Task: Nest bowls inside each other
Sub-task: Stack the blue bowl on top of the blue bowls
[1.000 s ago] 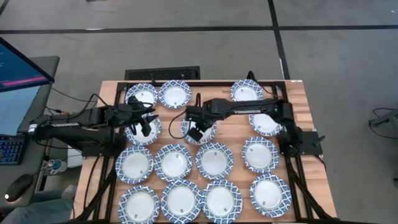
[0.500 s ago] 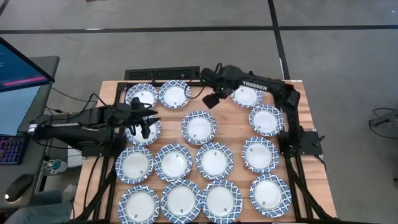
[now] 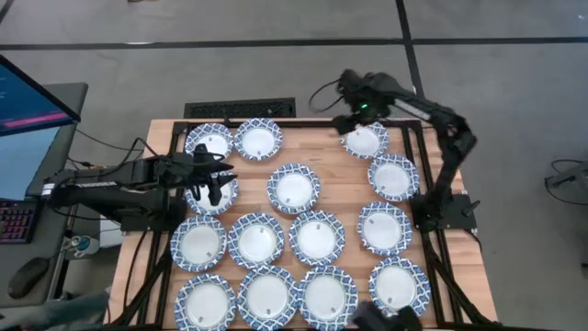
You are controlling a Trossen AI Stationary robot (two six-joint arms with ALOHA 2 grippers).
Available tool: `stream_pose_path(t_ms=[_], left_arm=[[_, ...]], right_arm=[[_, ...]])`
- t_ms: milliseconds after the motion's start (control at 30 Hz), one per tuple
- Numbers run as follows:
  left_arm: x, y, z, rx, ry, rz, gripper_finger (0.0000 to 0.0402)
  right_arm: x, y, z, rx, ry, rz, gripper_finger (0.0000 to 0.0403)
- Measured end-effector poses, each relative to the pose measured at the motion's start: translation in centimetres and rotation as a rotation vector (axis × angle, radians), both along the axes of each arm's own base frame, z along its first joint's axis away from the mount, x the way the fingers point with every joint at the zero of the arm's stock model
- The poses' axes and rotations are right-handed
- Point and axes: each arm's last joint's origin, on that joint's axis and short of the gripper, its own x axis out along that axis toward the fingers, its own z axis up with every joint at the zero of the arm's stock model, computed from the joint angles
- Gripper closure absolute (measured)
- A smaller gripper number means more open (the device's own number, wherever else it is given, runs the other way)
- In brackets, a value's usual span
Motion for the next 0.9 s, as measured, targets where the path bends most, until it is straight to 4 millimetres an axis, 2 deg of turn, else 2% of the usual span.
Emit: stream_pose_path(t_ms=[100,200,400,533,833,900], left_arm=[[0.0,0.1,0.0,0.004,0.001,0.004,0.0255],[0.0,0.3,0.0,0.013,0.004,0.011,0.0255],[-0.1,0.6,0.0,0.013,0.004,0.038,0.0255],[-0.1,0.8,0.0,-0.001,-0.001,0.051,0.0255],[-0.2,0.8,0.0,-0.030,-0.007,0.061,0.0255],[-0.2,0.8,0.0,-0.033,-0.008,0.064,0.0255]], right_arm=[[-2.7,0.1,-0.1,0.015,-0.107,-0.058,0.0169],[-3.3,1.3,-2.4,0.055,-0.151,-0.065,0.0177],[-2.3,3.8,-5.4,0.043,-0.063,0.004,0.0181],[-2.0,3.6,-6.7,0.007,-0.018,0.035,0.0175],[-0.5,3.0,-10.8,0.073,0.063,0.100,0.0168],[-0.2,3.0,-11.0,0.071,0.062,0.119,0.0168]])
